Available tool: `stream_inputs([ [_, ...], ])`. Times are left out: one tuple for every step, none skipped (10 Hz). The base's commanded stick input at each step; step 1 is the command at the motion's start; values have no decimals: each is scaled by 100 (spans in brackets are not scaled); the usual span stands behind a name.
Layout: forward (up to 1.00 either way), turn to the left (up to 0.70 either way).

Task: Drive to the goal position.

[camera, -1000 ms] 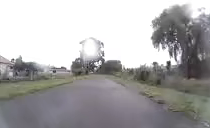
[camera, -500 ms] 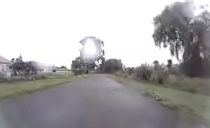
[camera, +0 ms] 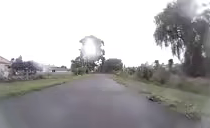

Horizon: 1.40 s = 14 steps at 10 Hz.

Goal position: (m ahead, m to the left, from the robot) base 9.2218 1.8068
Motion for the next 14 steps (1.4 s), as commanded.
stream_inputs([
  [85, 24],
  [85, 29],
  [85, 19],
  [85, 10],
  [85, 0],
  [85, 0],
  [85, 0],
  [85, 0],
  [85, 0],
  [85, 0],
  [85, 0],
  [85, 0],
  [85, 0],
  [85, 0],
])
